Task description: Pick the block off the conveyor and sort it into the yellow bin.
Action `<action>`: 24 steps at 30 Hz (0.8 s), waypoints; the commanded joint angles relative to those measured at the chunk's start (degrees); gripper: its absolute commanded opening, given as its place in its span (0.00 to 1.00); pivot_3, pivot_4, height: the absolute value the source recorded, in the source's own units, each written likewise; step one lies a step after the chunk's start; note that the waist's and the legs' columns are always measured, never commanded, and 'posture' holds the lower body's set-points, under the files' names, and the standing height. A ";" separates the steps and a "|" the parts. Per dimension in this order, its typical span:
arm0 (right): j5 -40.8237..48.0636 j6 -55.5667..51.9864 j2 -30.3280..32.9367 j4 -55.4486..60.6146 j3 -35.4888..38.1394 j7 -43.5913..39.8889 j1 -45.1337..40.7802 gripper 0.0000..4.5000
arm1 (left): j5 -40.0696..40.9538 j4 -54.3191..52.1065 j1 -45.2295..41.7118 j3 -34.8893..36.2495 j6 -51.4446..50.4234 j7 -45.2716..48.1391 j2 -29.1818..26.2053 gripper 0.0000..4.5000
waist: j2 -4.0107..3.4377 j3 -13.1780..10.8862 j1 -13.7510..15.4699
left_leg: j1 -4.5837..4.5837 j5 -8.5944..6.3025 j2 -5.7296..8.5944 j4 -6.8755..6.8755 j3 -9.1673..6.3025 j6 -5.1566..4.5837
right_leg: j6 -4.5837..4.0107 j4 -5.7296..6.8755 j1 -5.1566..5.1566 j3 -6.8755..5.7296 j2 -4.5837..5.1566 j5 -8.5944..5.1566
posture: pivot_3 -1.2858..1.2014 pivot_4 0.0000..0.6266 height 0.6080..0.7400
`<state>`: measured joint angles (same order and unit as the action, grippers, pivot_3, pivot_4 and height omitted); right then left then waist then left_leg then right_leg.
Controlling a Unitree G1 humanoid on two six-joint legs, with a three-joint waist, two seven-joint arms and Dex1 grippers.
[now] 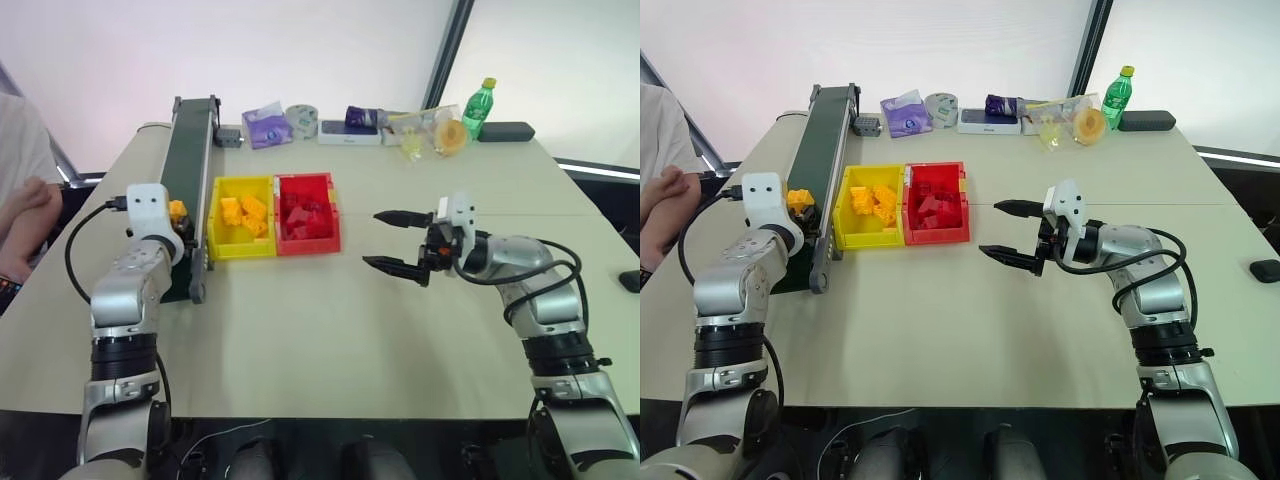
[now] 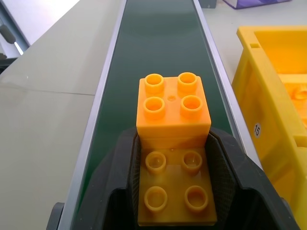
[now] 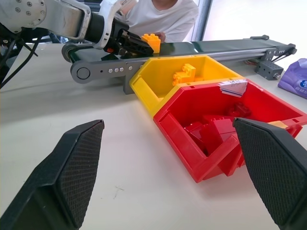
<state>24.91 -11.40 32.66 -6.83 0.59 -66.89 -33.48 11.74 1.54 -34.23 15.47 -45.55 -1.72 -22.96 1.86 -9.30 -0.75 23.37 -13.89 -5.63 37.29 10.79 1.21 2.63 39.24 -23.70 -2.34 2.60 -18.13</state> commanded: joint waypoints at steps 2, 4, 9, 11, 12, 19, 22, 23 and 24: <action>0.56 0.44 0.83 1.99 1.37 0.04 -0.39 1.00 | 1.53 -5.61 -2.43 0.25 4.88 3.88 -0.75 0.29 | 0.00 0.00 0.03 | 0.00 0.00 0.00 0.00 0.00 0.00 | 0.00 0.00 0.00 0.00 0.00 0.00 | 0.52 0.24 1.00; 0.67 0.41 0.90 1.98 1.49 -0.02 -0.41 1.00 | 4.25 -6.76 -2.98 -0.30 5.78 8.59 -0.91 0.29 | 0.00 0.00 0.09 | 0.01 0.00 0.00 0.00 0.00 0.00 | 0.00 0.00 0.00 0.00 0.00 0.00 | 0.52 0.24 1.00; 2.34 -1.20 0.52 2.63 2.16 0.16 -0.52 1.00 | 6.34 -3.24 -5.45 -2.65 10.66 17.83 -1.54 0.29 | 0.00 0.00 0.01 | 0.00 0.00 0.02 0.00 0.01 0.00 | 0.00 0.00 0.01 -0.01 -0.04 0.00 | 0.52 0.24 1.00; 2.46 -1.27 0.42 2.62 2.17 0.17 -0.59 1.00 | 5.35 1.32 -7.12 -5.07 11.87 21.00 -1.81 0.29 | 0.00 0.00 0.02 | 0.00 0.00 0.03 0.00 0.02 0.00 | 0.00 0.00 0.01 -0.01 -0.05 0.00 | 0.52 0.24 1.00; 2.35 -1.07 0.30 2.55 2.18 0.39 -0.70 1.00 | 3.82 4.35 -8.12 -6.81 12.67 21.90 -2.19 0.29 | 0.00 0.00 0.02 | -0.01 0.00 0.04 0.00 0.01 0.00 | 0.00 0.00 0.01 -0.01 -0.08 0.00 | 0.52 0.24 1.00; 2.04 -0.41 0.41 2.94 2.73 1.98 -0.61 1.00 | 1.35 17.63 -14.36 -8.88 18.02 22.72 -0.09 0.29 | 0.00 0.00 -0.03 | 0.04 0.00 0.05 -0.01 0.03 0.00 | 0.01 0.00 -0.06 -0.01 -0.11 0.00 | 0.52 0.24 1.00; 2.01 -0.53 1.04 3.97 3.03 2.39 0.29 1.00 | 1.02 21.28 -16.13 -9.34 18.97 23.34 1.14 0.29 | 0.00 0.00 0.06 | 0.05 0.00 0.06 0.00 0.04 0.00 | 0.01 0.00 -0.06 -0.01 -0.10 0.00 | 0.52 0.24 1.00; 2.07 -0.60 1.16 4.20 3.17 2.54 0.44 1.00 | 1.00 22.41 -16.56 -9.09 18.65 22.95 1.17 0.29 | 0.00 0.00 0.06 | 0.06 0.00 0.06 0.00 0.05 0.00 | 0.01 0.00 -0.06 -0.01 -0.09 0.00 | 0.52 0.24 1.00; 2.11 -0.65 1.25 4.40 3.30 2.72 0.55 1.00 | 0.38 23.40 -16.88 -9.30 18.87 22.61 0.88 0.29 | 0.00 0.00 0.02 | 0.05 0.00 0.06 0.01 0.04 0.00 | 0.01 0.00 -0.06 -0.01 -0.09 0.00 | 0.52 0.24 1.00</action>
<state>26.06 -12.48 32.79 -4.73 1.43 -64.53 -33.05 12.92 24.31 -49.92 5.50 -27.86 21.18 -21.73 1.86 -9.31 -0.73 23.42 -13.89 -5.57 37.29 10.83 1.20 2.64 39.24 -23.77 -2.36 2.51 -18.13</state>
